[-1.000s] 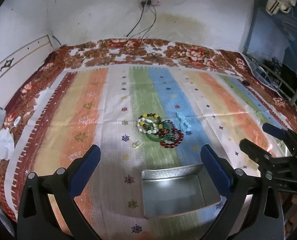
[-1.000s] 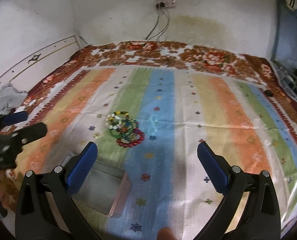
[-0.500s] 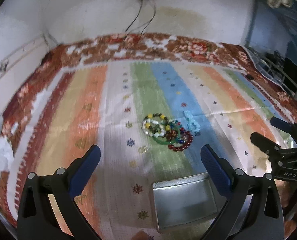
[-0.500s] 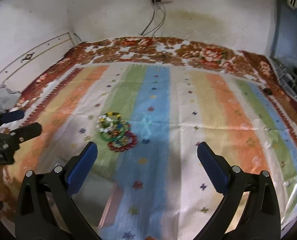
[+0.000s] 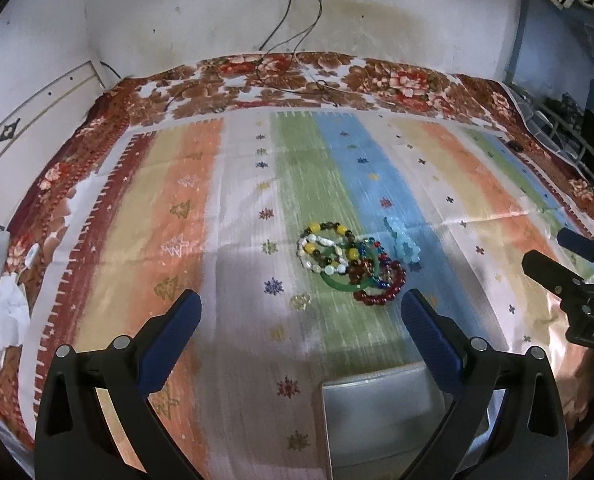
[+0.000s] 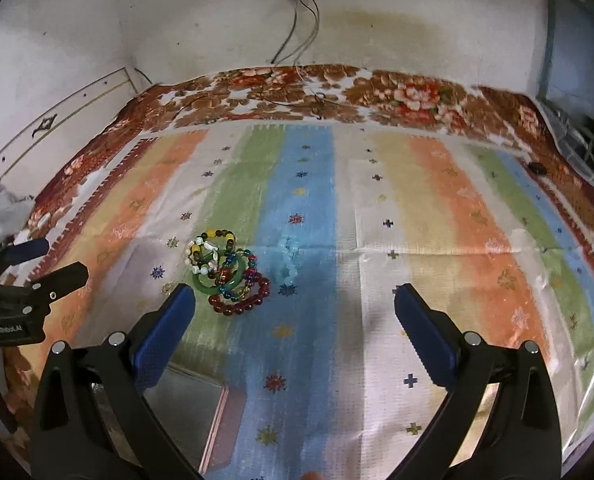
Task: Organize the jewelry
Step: 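Advance both tools past the tin box to the bracelet pile, then grasp the light blue bead bracelet with the right tool while the left grasps a clear bead bracelet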
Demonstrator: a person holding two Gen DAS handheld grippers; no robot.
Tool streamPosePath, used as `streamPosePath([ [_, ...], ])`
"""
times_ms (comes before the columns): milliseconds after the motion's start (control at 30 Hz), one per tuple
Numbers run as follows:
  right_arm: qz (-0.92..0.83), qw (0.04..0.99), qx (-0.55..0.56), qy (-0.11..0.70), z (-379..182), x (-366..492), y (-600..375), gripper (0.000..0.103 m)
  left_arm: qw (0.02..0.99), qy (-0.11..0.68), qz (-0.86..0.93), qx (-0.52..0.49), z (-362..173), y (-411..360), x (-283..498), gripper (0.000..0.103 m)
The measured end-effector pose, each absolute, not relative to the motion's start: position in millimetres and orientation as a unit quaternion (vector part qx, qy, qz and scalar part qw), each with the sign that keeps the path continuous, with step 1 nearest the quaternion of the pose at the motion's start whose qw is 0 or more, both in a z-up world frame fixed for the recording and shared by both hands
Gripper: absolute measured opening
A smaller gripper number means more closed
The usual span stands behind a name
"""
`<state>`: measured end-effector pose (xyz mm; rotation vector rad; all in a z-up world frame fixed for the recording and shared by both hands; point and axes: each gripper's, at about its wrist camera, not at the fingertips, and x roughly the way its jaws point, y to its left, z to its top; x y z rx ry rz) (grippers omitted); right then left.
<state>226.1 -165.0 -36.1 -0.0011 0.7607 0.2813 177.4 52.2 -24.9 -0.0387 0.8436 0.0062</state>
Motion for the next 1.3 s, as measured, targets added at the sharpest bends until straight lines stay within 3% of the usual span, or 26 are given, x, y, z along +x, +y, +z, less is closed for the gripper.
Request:
streamPosePath([
  [500,0.108,0.925,-0.002,0.364,-44.2,253.6,-167.8,0.098,0.902,0.432,0.007,-0.007,-31.7,50.4,200.6,0.097],
  [800,0.139,0.885,0.029,0.443,-64.7,283.6,-165.0,0.098,0.899,0.438,0.006,-0.013,-34.8,53.0,218.5,0.097],
  [1300,0.121,0.862,0.02,0.492,-93.1,324.4,-159.2,0.098,0.884,0.465,-0.016,-0.049,-48.9,62.5,245.9,0.097],
])
